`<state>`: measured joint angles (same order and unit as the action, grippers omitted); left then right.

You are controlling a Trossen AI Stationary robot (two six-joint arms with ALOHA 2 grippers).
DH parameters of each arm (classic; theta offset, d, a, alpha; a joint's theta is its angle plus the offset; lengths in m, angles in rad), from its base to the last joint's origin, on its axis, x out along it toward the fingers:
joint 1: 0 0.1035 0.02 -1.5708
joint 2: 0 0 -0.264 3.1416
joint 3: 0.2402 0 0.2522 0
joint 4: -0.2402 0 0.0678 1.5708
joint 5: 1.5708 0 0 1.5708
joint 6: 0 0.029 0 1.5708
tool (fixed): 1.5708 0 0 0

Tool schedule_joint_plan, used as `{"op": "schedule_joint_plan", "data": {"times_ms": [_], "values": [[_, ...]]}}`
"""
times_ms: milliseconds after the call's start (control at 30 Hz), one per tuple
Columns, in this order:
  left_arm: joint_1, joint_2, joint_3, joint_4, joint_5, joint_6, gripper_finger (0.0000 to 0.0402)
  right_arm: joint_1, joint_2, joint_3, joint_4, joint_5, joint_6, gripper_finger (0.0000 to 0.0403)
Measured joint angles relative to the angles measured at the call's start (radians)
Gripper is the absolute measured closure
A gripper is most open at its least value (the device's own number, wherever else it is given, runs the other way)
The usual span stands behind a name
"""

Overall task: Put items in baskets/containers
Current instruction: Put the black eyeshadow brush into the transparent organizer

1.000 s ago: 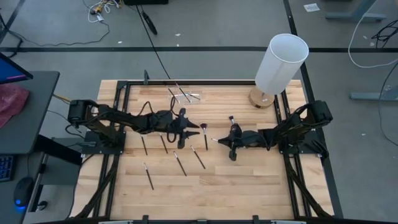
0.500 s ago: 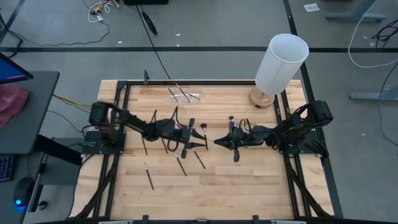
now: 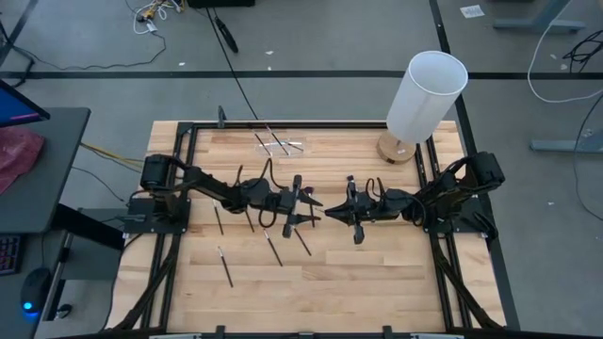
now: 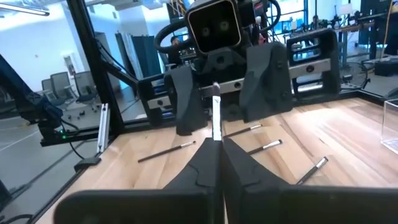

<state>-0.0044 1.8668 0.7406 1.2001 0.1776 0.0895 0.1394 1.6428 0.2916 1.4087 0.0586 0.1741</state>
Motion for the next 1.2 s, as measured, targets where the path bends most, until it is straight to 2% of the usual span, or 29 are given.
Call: {"op": "schedule_joint_plan", "data": {"times_ms": [267, 400, 633, 800, 1067, 1200], "values": [[0.0, 0.0, 0.0, 0.006, 0.0, 0.001, 0.0315, 0.0, 0.0, 0.0, 0.0, 0.0, 0.0, 0.0398], [0.0, 0.0, 0.0, 0.007, 0.0, 0.001, 0.0341, 0.0, 0.0, 0.0, 0.0, 0.0, 0.0, 0.0397], [0.0, 0.0, 0.0, 0.009, -0.001, 0.002, 0.0362, 0.0, 0.0, 0.001, -0.002, 0.0, 0.001, 0.0397], [0.0, 0.0, -0.001, 0.009, 0.01, 0.002, 0.0392, 0.0, -0.001, 0.001, -0.008, -0.002, 0.001, 0.0397], [-0.001, 0.001, -0.002, 0.02, 0.01, -0.01, 0.0395, 0.0, -0.003, 0.002, -0.033, 0.0, 0.005, 0.0395], [-0.001, -0.03, -0.003, -0.043, 0.002, -0.063, 0.0395, -0.01, -0.003, 0.005, -0.066, 0.003, 0.01, 0.0369]]}}
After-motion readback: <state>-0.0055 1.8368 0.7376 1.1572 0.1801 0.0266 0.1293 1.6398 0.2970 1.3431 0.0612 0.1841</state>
